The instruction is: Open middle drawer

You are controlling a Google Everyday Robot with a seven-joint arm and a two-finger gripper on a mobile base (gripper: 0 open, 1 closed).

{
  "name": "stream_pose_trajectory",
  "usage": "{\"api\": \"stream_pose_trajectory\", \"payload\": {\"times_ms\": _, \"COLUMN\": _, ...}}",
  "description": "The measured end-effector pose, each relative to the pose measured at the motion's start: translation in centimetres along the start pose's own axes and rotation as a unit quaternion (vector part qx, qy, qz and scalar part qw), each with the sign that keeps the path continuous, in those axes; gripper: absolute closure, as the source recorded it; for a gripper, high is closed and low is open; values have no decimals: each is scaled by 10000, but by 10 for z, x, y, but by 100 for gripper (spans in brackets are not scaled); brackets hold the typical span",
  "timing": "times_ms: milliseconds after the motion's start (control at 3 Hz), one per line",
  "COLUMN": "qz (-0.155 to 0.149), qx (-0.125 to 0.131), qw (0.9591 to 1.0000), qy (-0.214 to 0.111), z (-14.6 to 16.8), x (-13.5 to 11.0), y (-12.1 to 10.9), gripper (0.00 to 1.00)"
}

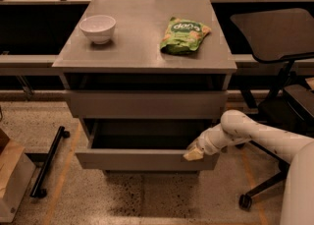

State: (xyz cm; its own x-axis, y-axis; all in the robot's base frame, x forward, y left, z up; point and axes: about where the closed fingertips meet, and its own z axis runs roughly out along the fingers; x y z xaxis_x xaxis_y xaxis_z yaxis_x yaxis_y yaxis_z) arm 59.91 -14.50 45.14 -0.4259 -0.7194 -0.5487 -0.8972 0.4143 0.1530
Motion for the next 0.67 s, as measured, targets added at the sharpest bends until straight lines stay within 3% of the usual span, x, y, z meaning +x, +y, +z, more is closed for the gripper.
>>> {"api": "stream_pose_trajectory", "payload": {"times_ms": 333, "qz": 1, "qx": -21, "qw": 10000, "qy": 3, "z": 2, "x": 0, "y": 1, "gripper": 63}}
{"api": "stream_pose_trajectory", "payload": {"times_ms": 667, "qz": -27, "qx": -122, "qw": 9999, "qy": 20, "z": 4, "x": -1, "y": 4, "gripper": 40}}
